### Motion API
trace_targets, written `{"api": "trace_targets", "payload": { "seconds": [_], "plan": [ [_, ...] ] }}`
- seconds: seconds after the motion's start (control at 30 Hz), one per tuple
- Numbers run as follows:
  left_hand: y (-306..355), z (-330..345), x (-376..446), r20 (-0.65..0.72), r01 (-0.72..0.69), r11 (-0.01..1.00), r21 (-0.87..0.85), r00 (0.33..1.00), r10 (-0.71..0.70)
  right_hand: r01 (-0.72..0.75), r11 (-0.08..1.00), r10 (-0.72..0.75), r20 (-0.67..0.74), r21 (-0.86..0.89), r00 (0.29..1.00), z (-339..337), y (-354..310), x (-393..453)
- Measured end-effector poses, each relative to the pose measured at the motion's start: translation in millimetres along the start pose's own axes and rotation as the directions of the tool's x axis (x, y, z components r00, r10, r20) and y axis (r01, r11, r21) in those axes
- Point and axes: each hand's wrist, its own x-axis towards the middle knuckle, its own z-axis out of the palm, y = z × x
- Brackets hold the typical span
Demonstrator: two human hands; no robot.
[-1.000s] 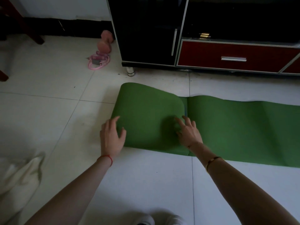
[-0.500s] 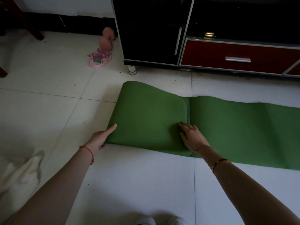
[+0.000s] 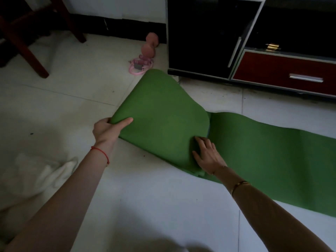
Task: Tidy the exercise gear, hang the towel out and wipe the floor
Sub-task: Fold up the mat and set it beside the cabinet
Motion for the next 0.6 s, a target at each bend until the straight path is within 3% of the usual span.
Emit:
{"api": "trace_targets", "payload": {
  "seconds": [0.27,0.4,0.6],
  "plan": [
    [64.8,-5.8,-30.5,-0.229,-0.216,0.975,0.047,0.948,0.221,-0.035,0.997,0.044,0.156,-0.063,0.987,13.7,-57.7,30.8],
    [92.6,14.5,-66.6,-0.227,-0.337,0.941,0.018,0.915,0.333,-0.019,1.0,0.017,0.148,0.009,0.989,-3.6,-50.4,28.7],
    [114.5,54.4,-131.8,-0.123,-0.563,0.816,-0.13,0.826,0.55,0.016,1.0,-0.016,-0.005,0.027,1.0,-46.6,-23.4,9.2]
  ]
}}
